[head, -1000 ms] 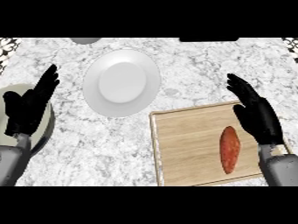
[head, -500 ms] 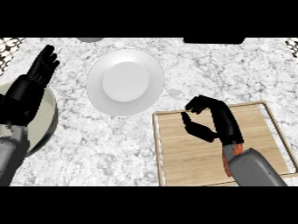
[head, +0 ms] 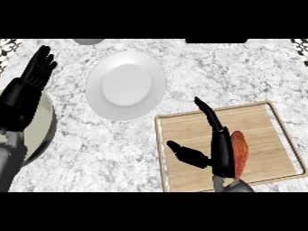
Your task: Pick the sweet potato from the tray and place it in the plate
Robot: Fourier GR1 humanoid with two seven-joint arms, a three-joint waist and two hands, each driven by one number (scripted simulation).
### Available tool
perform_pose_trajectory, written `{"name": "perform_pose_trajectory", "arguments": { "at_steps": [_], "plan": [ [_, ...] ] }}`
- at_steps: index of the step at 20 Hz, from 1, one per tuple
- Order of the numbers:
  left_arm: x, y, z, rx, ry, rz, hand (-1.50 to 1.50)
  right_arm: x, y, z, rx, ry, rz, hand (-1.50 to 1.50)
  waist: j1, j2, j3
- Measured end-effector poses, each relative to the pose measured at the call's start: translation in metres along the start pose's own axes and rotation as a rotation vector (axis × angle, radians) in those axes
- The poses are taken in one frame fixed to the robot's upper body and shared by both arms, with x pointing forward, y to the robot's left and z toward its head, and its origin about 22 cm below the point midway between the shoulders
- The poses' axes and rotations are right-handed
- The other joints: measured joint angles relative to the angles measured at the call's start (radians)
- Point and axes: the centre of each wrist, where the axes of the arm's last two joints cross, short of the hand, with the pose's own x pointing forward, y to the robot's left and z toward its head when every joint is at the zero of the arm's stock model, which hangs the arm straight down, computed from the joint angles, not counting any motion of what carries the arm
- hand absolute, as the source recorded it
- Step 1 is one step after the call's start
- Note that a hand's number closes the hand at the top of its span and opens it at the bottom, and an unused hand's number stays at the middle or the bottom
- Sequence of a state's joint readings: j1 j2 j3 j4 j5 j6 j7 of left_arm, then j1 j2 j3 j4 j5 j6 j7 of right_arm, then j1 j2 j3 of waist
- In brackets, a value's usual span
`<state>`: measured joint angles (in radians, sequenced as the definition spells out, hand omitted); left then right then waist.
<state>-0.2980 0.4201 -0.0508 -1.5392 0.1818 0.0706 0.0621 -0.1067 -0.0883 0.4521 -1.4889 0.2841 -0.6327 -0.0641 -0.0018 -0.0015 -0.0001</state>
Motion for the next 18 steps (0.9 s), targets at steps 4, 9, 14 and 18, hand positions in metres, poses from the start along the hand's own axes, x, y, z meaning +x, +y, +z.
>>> {"name": "perform_pose_trajectory", "arguments": {
  "at_steps": [4, 9, 14, 18],
  "plan": [
    [0.004, 0.005, 0.004, 0.009, 0.005, 0.0, 0.0, 0.024, -0.028, -0.003, -0.007, -0.013, 0.098, -1.5, -0.007, -0.003, -0.001],
    [0.005, 0.004, 0.004, 0.011, 0.008, -0.003, 0.0, 0.037, -0.059, -0.02, 0.073, 0.129, 0.325, -1.5, -0.011, -0.006, -0.005],
    [0.005, 0.004, 0.004, 0.001, 0.008, 0.0, 0.0, 0.052, -0.08, -0.032, 0.222, 0.337, 0.556, -1.5, -0.009, -0.006, -0.006],
    [0.005, 0.005, 0.005, 0.006, 0.005, 0.003, 0.0, 0.07, -0.083, -0.035, 0.365, 0.501, 0.676, -1.5, -0.003, -0.005, -0.005]
  ]
}}
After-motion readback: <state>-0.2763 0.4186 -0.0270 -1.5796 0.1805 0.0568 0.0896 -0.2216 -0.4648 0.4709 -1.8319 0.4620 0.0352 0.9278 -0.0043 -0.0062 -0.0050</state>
